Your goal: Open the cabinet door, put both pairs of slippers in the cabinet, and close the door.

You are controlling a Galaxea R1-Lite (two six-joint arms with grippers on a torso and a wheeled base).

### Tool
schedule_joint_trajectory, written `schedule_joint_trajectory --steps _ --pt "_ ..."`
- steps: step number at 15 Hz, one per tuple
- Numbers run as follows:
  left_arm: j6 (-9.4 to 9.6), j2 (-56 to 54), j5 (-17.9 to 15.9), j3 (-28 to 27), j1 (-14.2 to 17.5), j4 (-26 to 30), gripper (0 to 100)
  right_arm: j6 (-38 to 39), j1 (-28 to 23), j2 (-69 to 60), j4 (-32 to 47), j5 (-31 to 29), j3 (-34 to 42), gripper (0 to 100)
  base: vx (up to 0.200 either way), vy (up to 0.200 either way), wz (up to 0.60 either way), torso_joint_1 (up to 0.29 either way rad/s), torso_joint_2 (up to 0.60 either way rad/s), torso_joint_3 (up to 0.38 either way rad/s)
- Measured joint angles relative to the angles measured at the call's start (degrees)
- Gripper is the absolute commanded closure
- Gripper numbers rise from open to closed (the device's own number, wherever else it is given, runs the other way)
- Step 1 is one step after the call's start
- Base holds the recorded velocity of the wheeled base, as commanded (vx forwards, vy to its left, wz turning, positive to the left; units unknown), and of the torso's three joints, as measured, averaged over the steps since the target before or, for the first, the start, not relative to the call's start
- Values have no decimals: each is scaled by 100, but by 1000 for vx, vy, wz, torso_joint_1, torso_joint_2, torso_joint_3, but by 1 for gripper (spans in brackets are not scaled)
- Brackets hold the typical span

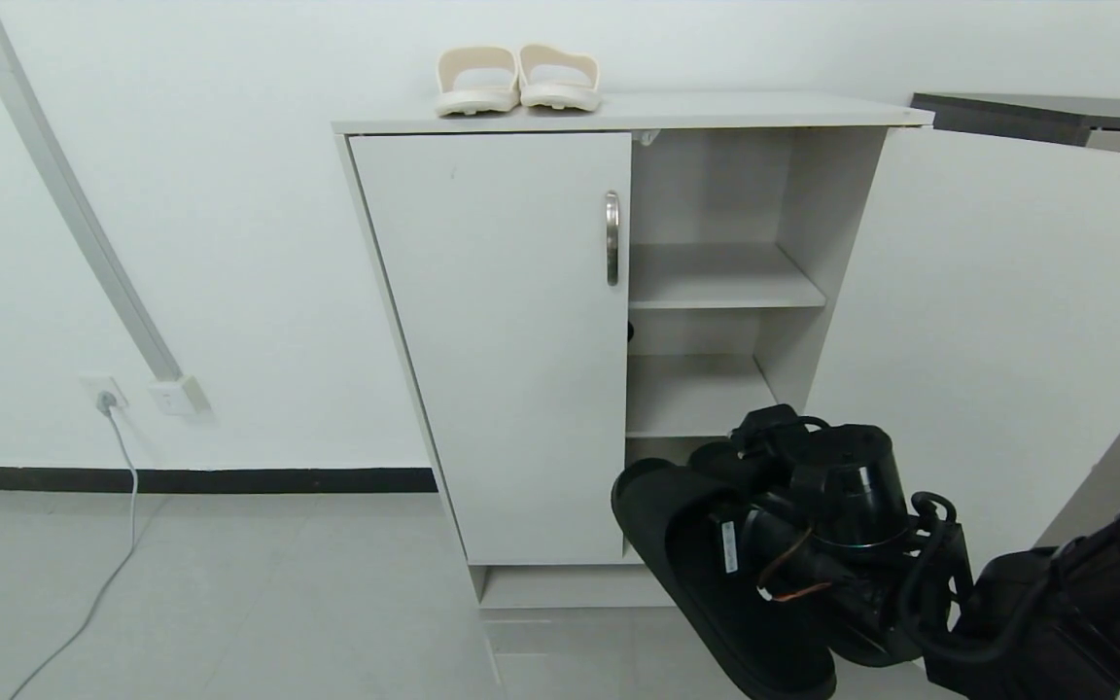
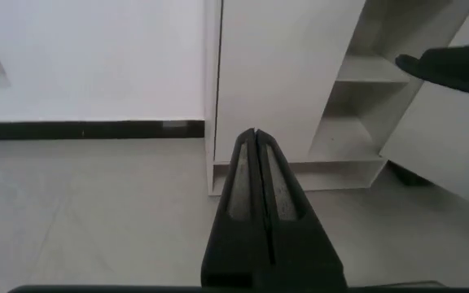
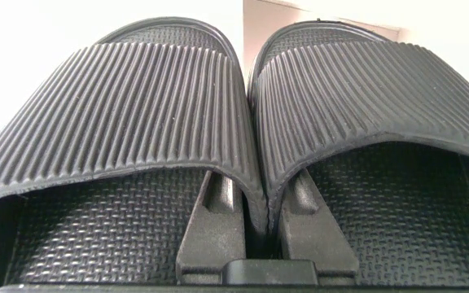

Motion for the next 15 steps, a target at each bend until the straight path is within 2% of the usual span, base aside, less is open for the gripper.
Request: schedule_joint_trajectory --steps 3,6,9,11,13,15 --pt "-48 -11 185 2 628 -6 100 -9 9 33 0 -29 -24 100 0 0 0 0 0 0" --pt "-61 -306 -68 2 525 -4 100 -6 74 52 -90 -44 0 100 0 0 0 0 0 0" --pt "-37 -460 -71 2 483 -13 100 -9 124 63 -167 -77 28 100 0 0 0 0 0 0" --pt "-52 -496 -71 0 478 -13 100 -33 138 160 -211 -317 -83 100 0 0 0 0 0 0" --pt "-52 -514 -72 0 478 -13 100 -44 145 413 -388 -848 -518 100 0 0 0 0 0 0" --pt "-57 -521 -71 0 475 -13 100 0 134 800 -440 -1693 -1143 100 0 0 0 0 0 0"
